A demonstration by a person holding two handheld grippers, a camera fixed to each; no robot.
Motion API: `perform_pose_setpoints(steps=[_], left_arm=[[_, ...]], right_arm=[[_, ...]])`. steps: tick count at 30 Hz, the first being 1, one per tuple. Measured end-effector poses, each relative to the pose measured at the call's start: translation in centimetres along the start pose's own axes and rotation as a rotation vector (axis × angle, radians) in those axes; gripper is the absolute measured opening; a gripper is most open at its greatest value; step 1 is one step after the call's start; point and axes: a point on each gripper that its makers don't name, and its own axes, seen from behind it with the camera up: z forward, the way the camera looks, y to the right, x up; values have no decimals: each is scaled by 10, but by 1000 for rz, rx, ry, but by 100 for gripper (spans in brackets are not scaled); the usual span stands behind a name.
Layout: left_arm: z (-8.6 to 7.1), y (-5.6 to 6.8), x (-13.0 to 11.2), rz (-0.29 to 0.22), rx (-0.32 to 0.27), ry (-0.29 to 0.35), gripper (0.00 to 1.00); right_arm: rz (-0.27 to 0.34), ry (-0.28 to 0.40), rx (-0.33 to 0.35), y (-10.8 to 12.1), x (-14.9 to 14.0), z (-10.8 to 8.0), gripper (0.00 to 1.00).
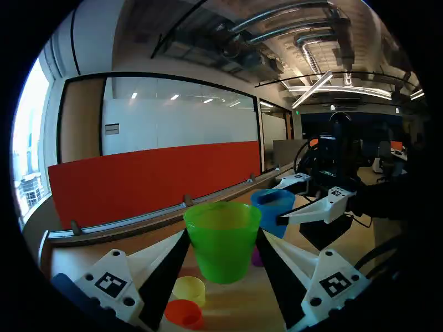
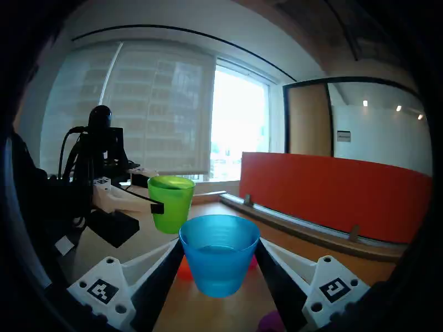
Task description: Pour water
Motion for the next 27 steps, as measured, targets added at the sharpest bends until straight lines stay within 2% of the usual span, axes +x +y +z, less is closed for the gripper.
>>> perform_pose_setpoints(steps=[6,15,27], left_arm=[[-1,3,0,-13,-15,2,84],[-3,5,0,1,-19,-4,84],[-2,11,-8,-5,-38,-24,84]], right_arm=[[-2,2,1,0,1,0,90],[-8,1,3,-1,4,0,90],[-20,-9,3,-1,8,1,90]])
